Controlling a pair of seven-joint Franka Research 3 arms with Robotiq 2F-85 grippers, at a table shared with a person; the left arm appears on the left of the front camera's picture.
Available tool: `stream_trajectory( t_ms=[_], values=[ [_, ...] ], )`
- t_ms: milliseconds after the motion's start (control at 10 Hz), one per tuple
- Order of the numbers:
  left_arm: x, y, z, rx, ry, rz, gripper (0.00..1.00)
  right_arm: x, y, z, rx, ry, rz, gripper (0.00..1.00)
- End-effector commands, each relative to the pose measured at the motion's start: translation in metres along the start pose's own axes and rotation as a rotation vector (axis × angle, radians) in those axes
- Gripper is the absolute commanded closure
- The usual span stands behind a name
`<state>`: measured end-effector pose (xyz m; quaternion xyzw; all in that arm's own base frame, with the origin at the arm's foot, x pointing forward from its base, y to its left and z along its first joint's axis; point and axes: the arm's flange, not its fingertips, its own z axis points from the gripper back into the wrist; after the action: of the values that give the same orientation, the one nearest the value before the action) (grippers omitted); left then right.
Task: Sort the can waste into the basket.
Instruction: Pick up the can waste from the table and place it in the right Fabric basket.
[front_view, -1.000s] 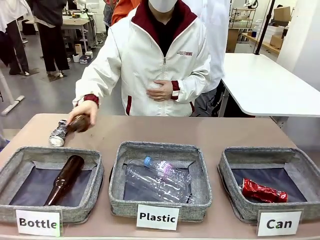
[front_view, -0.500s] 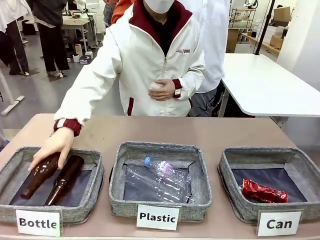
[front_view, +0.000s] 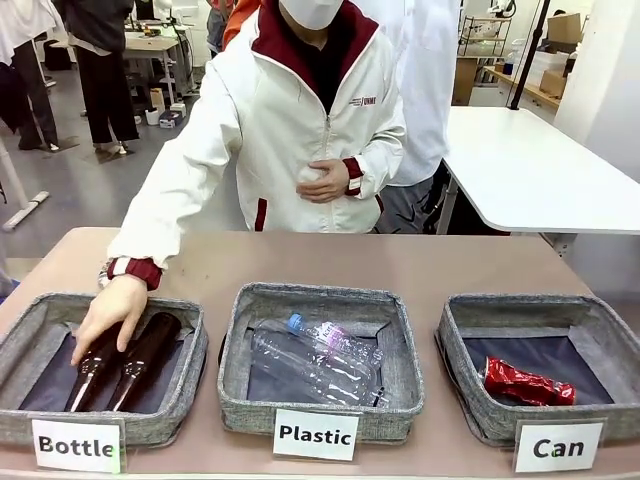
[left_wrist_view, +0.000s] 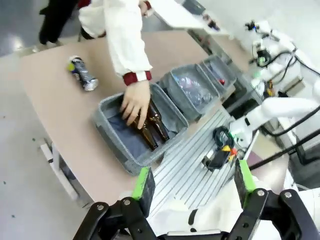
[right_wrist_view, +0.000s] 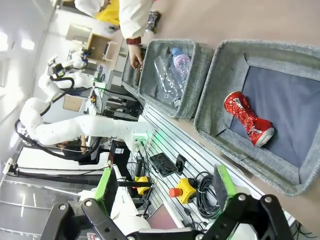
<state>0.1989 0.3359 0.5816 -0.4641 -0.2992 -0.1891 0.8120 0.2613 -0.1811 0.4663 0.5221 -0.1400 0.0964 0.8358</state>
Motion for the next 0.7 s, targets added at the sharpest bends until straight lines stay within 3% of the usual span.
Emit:
stream_trajectory(
  t_ms=[0, 200, 300, 500, 600],
  values=[
    [0.022, 0.018, -0.029, -0.008, -0.012, -0.013, 0.16, -0.003, 0.001, 0.002, -0.006, 0.020, 0.025, 0.00],
    [0.046, 0.018, -0.068, 0.001, 0.037, -0.035, 0.16, -0.003, 0.001, 0.002, -0.006, 0.020, 0.025, 0.00],
    [0.075, 0.017, -0.106, 0.031, 0.118, -0.048, 0.16, -0.003, 0.001, 0.002, -0.006, 0.020, 0.025, 0.00],
    [0.137, 0.044, -0.205, 0.138, 0.340, -0.056, 0.16, -0.003, 0.001, 0.002, -0.006, 0.020, 0.025, 0.00],
    [0.154, 0.065, -0.247, 0.292, 0.383, -0.070, 0.16, -0.003, 0.001, 0.002, -0.006, 0.020, 0.025, 0.00]
  ],
)
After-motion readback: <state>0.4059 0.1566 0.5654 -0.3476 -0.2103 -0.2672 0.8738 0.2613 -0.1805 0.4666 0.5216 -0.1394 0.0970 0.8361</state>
